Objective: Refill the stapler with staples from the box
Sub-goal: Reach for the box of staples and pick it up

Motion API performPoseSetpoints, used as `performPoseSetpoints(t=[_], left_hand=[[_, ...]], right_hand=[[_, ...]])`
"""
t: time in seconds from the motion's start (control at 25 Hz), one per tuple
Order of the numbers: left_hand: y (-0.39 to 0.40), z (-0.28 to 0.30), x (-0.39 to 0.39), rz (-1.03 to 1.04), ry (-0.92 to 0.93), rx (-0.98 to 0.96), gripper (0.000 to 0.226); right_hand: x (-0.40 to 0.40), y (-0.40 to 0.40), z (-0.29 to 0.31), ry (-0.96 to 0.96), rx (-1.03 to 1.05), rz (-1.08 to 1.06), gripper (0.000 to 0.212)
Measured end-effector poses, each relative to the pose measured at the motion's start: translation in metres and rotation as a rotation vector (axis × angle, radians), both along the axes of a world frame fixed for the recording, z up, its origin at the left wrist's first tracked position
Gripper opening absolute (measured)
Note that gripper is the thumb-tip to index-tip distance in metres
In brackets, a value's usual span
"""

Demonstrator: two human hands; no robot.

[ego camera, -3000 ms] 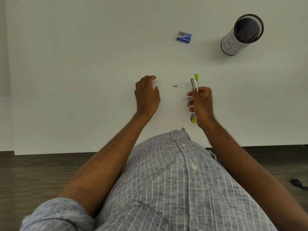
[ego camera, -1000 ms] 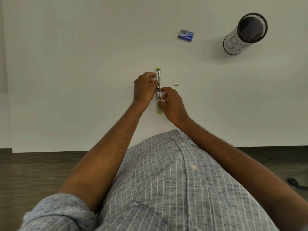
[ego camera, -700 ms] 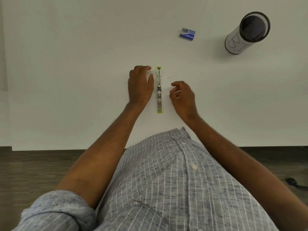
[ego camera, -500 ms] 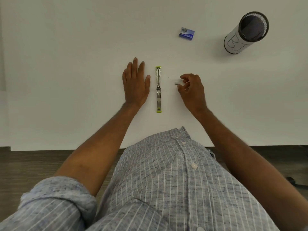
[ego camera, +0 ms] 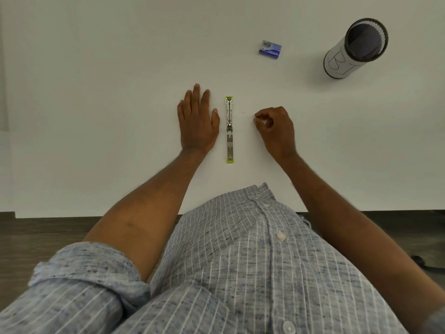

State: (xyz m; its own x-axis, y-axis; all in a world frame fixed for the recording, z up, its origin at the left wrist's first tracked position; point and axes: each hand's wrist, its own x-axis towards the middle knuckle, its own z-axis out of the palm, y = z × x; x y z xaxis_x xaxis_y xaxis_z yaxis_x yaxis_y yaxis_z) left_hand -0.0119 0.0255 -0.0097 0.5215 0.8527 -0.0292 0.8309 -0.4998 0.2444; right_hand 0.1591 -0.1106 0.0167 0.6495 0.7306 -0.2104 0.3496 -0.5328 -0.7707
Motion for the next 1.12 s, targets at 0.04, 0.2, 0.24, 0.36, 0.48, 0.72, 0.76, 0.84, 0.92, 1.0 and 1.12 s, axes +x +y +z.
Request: performPoseSetpoints(t=[0.04,0.2,0.24,0.36,0.48,0.72,0.76,0.84,0.92,1.0,1.12], left_hand=[[0.000,0.000,0.001,0.001,0.009,-0.006,0.054],[0.001,0.001,0.001,0.001,0.019,-0.011,0.055],[0.001,0.001,0.001,0.000,0.022,-0.015,0.055],[0.000,0.003,0.001,0.000,0.030,-0.014,0.056],[0.000,0.003,0.001,0.001,0.041,-0.010,0.056],[0.001,0.001,0.002,0.007,0.029,-0.005,0.056],[0.001,0.001,0.002,0.008,0.028,-0.003,0.056],[0.001,0.000,0.002,0.006,0.030,0.002,0.056],[0.000,0.001,0.002,0.006,0.032,0.009,0.056],[0.001,0.001,0.002,0.005,0.033,0.009,0.056],[0.000,0.001,0.002,0.006,0.036,0.010,0.056]], right_hand=[[0.004,0.002,0.002,0.157,0.045,-0.099,0.010],[0.018,0.010,0.014,0.979,0.357,-0.514,0.007],[0.018,0.011,0.014,0.951,0.340,-0.525,0.006],[0.009,0.018,0.009,0.473,0.150,-0.329,0.008],[-0.005,0.023,0.001,0.098,-0.043,-0.117,0.013],[-0.012,0.018,-0.008,-0.332,-0.118,0.107,0.024],[-0.011,0.019,-0.010,-0.346,-0.111,0.112,0.025],[-0.010,0.020,-0.011,-0.358,-0.107,0.112,0.026],[-0.010,0.023,-0.012,-0.350,-0.106,0.103,0.026],[-0.010,0.026,-0.011,-0.328,-0.106,0.092,0.024],[-0.006,0.031,-0.011,-0.307,-0.118,0.081,0.022]])
